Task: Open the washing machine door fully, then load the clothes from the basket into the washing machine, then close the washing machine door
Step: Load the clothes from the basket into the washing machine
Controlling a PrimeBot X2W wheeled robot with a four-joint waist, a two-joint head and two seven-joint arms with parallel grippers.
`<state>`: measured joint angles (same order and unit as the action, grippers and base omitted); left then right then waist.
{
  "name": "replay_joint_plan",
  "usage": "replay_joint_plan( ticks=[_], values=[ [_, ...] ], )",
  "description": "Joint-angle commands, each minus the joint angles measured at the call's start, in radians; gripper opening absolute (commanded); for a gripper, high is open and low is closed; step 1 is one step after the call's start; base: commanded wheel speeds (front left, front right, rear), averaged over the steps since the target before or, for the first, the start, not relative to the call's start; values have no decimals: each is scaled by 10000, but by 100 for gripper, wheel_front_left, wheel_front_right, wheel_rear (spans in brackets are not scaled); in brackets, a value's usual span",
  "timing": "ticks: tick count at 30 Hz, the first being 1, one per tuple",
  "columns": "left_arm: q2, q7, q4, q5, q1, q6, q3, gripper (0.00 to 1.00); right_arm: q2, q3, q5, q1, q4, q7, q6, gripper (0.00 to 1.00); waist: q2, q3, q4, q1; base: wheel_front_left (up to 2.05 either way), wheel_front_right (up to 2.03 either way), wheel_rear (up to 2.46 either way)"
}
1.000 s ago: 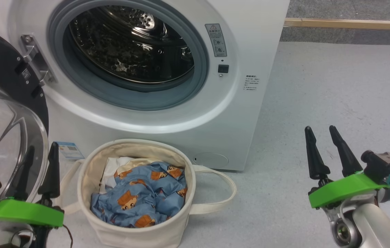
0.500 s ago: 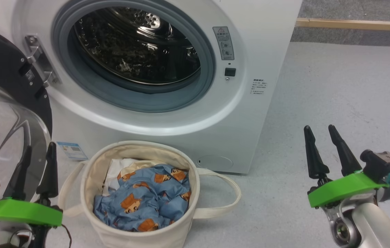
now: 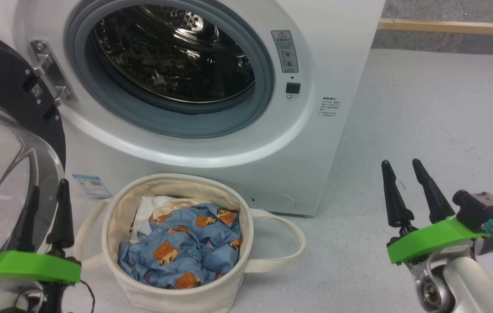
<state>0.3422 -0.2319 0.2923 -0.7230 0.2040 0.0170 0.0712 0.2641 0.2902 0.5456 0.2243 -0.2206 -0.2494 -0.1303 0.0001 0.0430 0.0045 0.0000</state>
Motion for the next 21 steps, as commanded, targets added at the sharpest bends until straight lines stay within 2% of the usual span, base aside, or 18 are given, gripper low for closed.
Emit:
replay_joint_plan(
  ticks=[1, 8, 21],
  values=[
    [243, -85, -253, 68, 458, -45, -422, 100, 155, 164, -89, 311, 241, -124, -4, 100, -1, 75, 1, 0, 0, 0, 0],
    [54, -191, -161, 442, 626, -194, -265, 100, 177, 57, -237, 437, 302, -124, -4, 100, -1, 367, -41, 0, 0, 0, 0],
    [-904, -293, 435, 803, 1641, 711, 65, 100, 282, -241, -499, 916, 396, -124, -4, 100, -1, 1651, -156, 0, 0, 0, 0]
  ],
)
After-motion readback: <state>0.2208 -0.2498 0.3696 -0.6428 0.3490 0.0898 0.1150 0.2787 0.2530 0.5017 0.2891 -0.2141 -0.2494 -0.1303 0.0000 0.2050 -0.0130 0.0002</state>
